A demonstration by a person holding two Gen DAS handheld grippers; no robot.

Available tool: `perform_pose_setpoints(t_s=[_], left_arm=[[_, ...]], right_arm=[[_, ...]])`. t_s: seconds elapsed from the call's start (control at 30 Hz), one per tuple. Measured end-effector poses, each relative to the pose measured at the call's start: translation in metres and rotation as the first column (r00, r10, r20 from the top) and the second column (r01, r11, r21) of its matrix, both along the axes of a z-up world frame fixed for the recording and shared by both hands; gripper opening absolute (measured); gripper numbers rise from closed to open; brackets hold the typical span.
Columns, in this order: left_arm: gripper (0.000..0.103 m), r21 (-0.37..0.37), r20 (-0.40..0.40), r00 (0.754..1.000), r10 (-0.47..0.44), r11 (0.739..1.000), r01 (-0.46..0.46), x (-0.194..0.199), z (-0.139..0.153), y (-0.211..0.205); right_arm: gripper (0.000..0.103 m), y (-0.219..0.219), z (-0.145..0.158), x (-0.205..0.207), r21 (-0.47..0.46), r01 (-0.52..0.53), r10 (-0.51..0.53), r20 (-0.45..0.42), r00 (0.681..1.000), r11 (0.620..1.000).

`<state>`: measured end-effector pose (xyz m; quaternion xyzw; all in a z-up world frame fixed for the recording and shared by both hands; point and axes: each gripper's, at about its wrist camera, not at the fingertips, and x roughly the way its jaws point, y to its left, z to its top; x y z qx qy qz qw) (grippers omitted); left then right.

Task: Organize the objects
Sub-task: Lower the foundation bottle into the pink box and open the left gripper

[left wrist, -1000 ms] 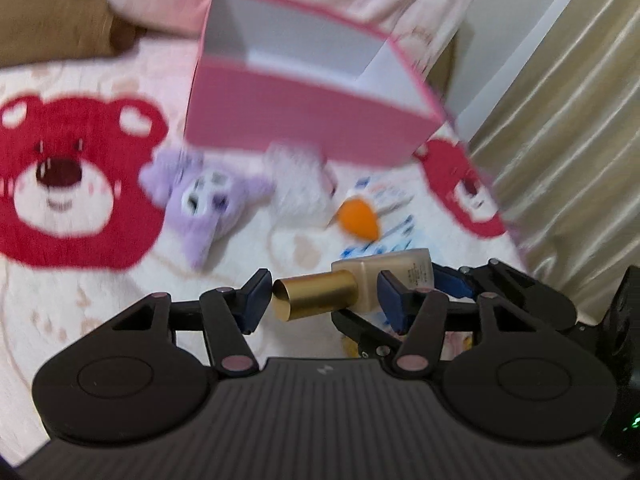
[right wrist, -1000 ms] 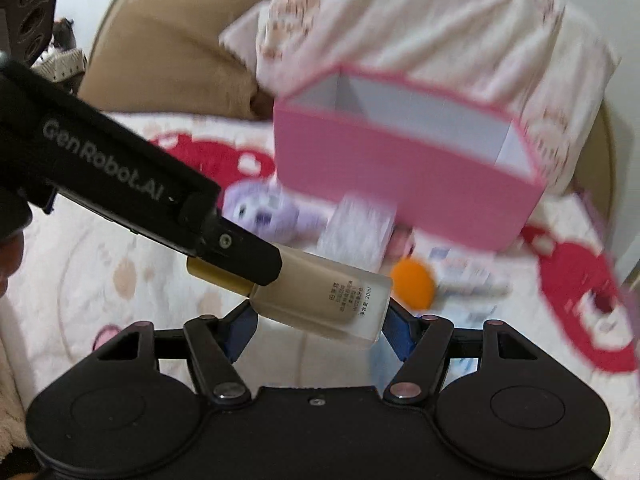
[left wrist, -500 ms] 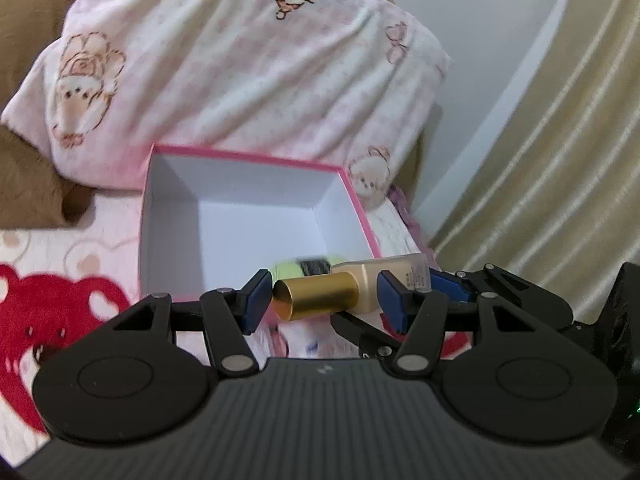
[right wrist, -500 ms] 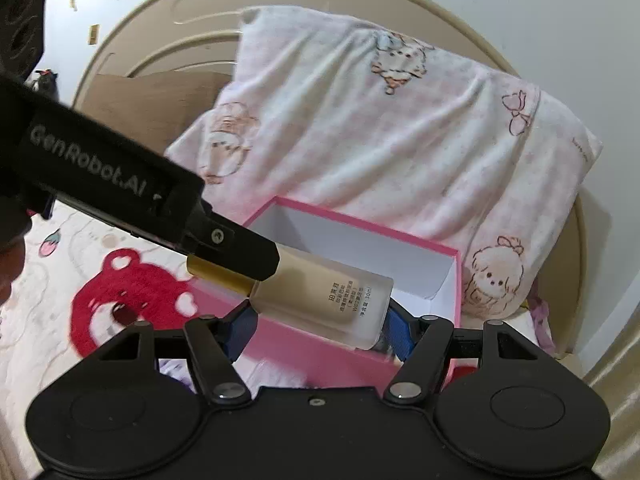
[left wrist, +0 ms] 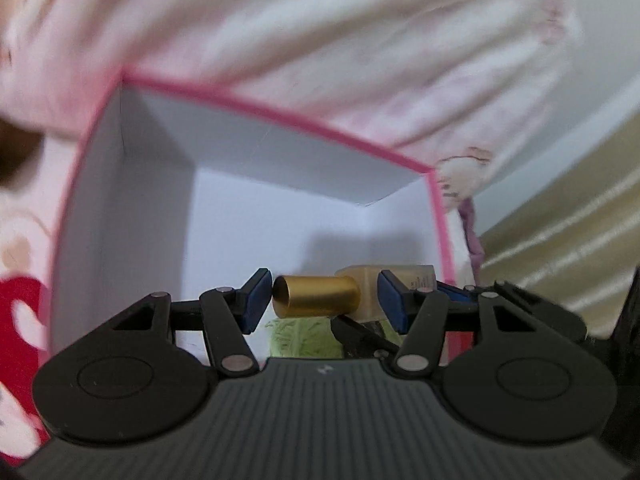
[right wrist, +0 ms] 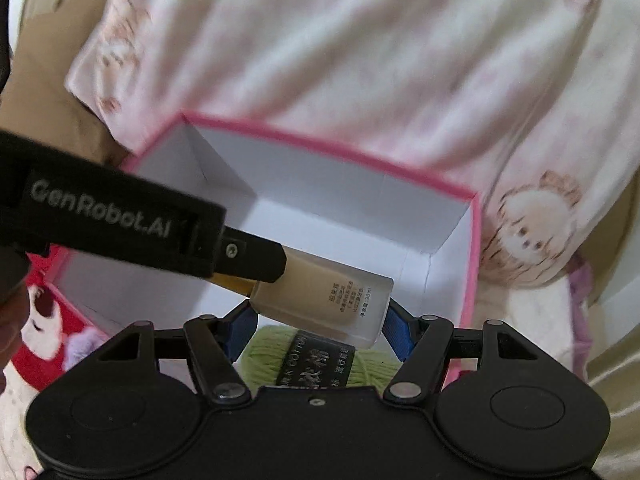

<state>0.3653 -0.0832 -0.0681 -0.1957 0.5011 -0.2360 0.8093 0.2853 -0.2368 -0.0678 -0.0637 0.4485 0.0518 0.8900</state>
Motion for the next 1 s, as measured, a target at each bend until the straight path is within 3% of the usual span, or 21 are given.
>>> perform_pose_setpoints(t_s=[0.23, 0.5, 0.67, 0.87, 1.0], left_arm=[[0.056, 0.016, -0.074, 0.995, 0.074, 0.997, -0.073, 0.024, -0.036, -0.012], [0.056, 0.002, -0.153, 0.982, 0.108, 0.994, -0.109, 0.034, -0.061, -0.014], [0.056, -0.005, -0.2, 0.97, 0.139, 0.99, -0.143, 0.039, -0.072, -0.02], [0.056, -0.023, -0.206, 0.97, 0.131, 0.99, -0.139, 0.033, -0.074, -0.021], [0.059, -0.011, -0.13, 0.986, 0.101, 0.995, -0.103, 0.02, -0.045, -0.02]], right_arm=[[0.071, -0.01, -0.036, 0.031, 0.022, 0.019, -0.018, -0.067, 0.998, 1.0], [0.071, -0.011, -0.053, 0.047, 0.012, 0.019, -0.016, -0.167, 0.986, 1.0], [0.07, -0.006, -0.057, 0.054, -0.041, 0.026, -0.035, -0.222, 0.974, 0.999], [0.074, 0.0, -0.046, 0.045, -0.075, 0.037, -0.049, -0.167, 0.985, 0.997], [0.076, 0.003, -0.022, 0.028, -0.079, 0.011, -0.02, -0.12, 0.993, 0.997]])
